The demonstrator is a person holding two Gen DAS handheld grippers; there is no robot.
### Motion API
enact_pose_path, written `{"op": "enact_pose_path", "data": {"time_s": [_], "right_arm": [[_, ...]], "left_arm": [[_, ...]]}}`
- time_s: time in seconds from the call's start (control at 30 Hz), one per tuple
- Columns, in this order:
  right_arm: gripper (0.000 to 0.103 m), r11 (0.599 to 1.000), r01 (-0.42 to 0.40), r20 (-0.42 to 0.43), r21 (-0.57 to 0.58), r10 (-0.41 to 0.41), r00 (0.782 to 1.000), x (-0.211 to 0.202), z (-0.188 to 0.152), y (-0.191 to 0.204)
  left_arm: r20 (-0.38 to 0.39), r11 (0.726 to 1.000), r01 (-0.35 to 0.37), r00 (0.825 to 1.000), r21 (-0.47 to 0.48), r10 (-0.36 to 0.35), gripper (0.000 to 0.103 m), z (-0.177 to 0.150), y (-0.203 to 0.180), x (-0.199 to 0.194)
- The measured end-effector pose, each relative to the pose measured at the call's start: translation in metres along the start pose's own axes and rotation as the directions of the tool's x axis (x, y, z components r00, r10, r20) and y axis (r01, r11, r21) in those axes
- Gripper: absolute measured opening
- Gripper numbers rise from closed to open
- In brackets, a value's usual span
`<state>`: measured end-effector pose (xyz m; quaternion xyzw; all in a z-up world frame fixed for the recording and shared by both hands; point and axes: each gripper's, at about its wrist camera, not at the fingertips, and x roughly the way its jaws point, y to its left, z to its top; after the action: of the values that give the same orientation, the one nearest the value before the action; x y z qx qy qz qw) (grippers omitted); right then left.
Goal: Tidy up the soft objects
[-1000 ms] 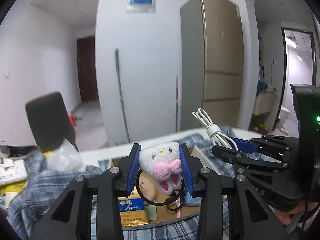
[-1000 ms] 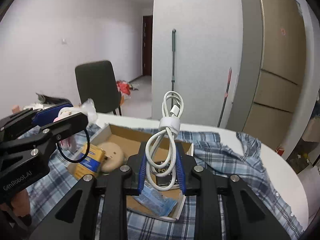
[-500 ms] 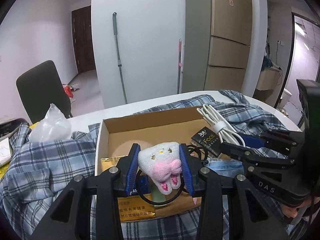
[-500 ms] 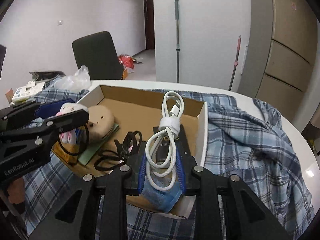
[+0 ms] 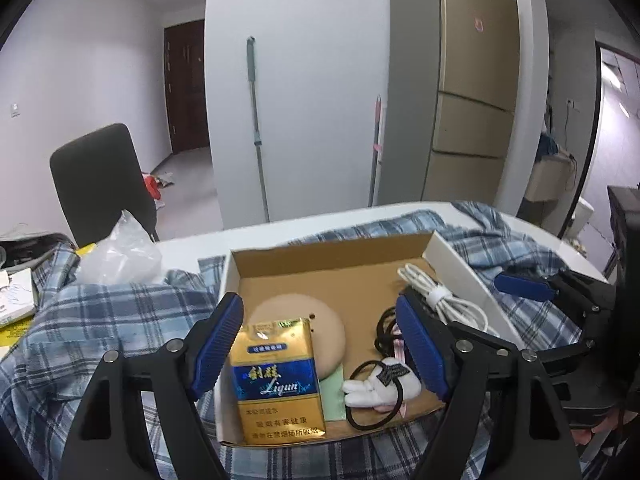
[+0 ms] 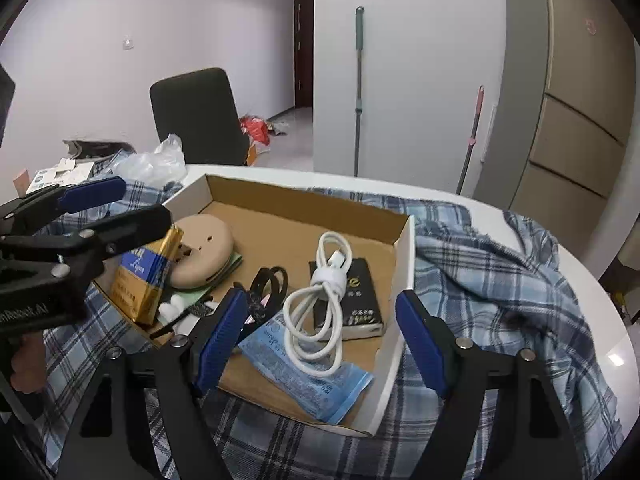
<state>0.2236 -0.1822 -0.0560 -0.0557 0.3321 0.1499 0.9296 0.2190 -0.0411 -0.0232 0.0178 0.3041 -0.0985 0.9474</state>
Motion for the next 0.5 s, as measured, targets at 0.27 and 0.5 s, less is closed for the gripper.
{"op": "enact_pose_path", "data": {"time_s": [0.27, 0.5], "right_arm": [[0.076, 0.999, 0.028, 0.111, 0.037, -0.032, 0.993, -0.043, 0.019, -0.003], [0.088, 0.996, 0.063, 0.261, 0.067, -0.079, 0.962, -0.106, 0.029, -0.004]], "left_arm": [[0.139, 1.000, 0.008, 0.990, -0.006, -0.007, 0.081, 0.014, -0.001, -0.045], [0.290, 1.000, 0.003, 0.957, -0.002, -0.002, 0.081, 0.019, 0.002, -0.107]]}}
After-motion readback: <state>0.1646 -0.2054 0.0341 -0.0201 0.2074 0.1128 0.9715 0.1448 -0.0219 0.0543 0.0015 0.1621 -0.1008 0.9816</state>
